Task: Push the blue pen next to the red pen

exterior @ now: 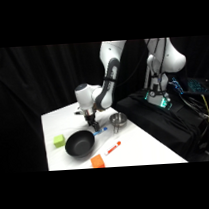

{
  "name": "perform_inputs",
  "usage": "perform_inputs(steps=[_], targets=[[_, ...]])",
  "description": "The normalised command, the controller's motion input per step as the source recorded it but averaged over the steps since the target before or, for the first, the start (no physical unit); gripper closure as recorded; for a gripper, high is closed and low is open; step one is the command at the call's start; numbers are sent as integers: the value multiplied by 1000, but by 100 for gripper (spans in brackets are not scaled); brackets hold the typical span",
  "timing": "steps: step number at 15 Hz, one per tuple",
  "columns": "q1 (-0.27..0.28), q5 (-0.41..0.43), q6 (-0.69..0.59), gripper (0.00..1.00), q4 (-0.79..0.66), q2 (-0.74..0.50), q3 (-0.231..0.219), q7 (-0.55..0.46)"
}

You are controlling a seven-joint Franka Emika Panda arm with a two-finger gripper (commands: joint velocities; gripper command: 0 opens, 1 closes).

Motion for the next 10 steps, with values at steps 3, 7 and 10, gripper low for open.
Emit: perform_inputs(steps=[3, 7, 10], targets=[[281, -102, 256, 0, -200, -43, -66, 321], [429, -149, 233, 0, -242, -73, -124, 464], [565, -207, 117, 0, -178, -56, -185, 576]])
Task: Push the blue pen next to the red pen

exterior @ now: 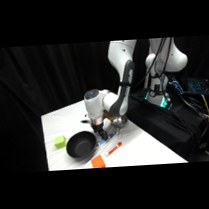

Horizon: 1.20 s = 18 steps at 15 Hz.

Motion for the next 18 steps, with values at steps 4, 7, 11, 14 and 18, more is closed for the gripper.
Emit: perform_inputs(steps=[4, 7, 11, 14, 18], targets=[[573, -233, -38, 0, -86, -56, -192, 572], [397, -198, -175, 0, -4, -77, -141, 425], [159, -151, -293, 0, -56, -251, -84, 263], [-64, -62, -414, 0, -174, -496, 59, 101], [-237, 58, -409, 0, -204, -575, 213, -33]])
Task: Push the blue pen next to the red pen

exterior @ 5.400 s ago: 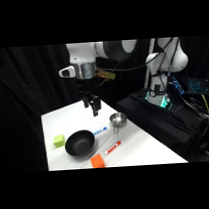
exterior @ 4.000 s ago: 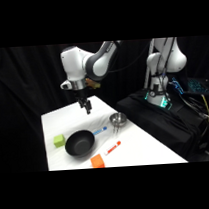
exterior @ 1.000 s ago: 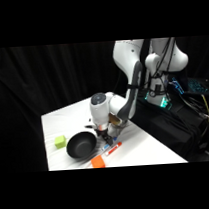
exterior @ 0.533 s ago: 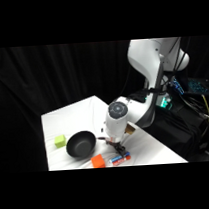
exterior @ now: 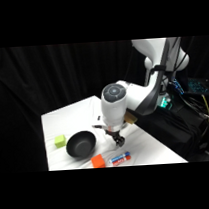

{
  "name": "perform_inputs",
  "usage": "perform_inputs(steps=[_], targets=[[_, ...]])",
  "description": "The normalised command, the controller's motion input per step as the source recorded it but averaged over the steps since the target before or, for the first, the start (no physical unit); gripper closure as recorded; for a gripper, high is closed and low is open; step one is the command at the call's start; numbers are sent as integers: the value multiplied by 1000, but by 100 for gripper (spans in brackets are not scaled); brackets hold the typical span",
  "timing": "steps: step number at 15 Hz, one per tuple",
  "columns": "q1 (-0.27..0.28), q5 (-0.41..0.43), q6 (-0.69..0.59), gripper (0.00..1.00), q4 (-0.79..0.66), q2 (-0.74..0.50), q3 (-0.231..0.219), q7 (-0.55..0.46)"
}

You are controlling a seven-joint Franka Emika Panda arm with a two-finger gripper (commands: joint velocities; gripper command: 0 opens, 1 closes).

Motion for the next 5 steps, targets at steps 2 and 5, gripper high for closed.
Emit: perform_inputs(steps=[2, 5], targets=[[-289, 138, -313, 0, -128, -428, 241, -125], [-278, 201, -220, 0, -72, -300, 221, -199]])
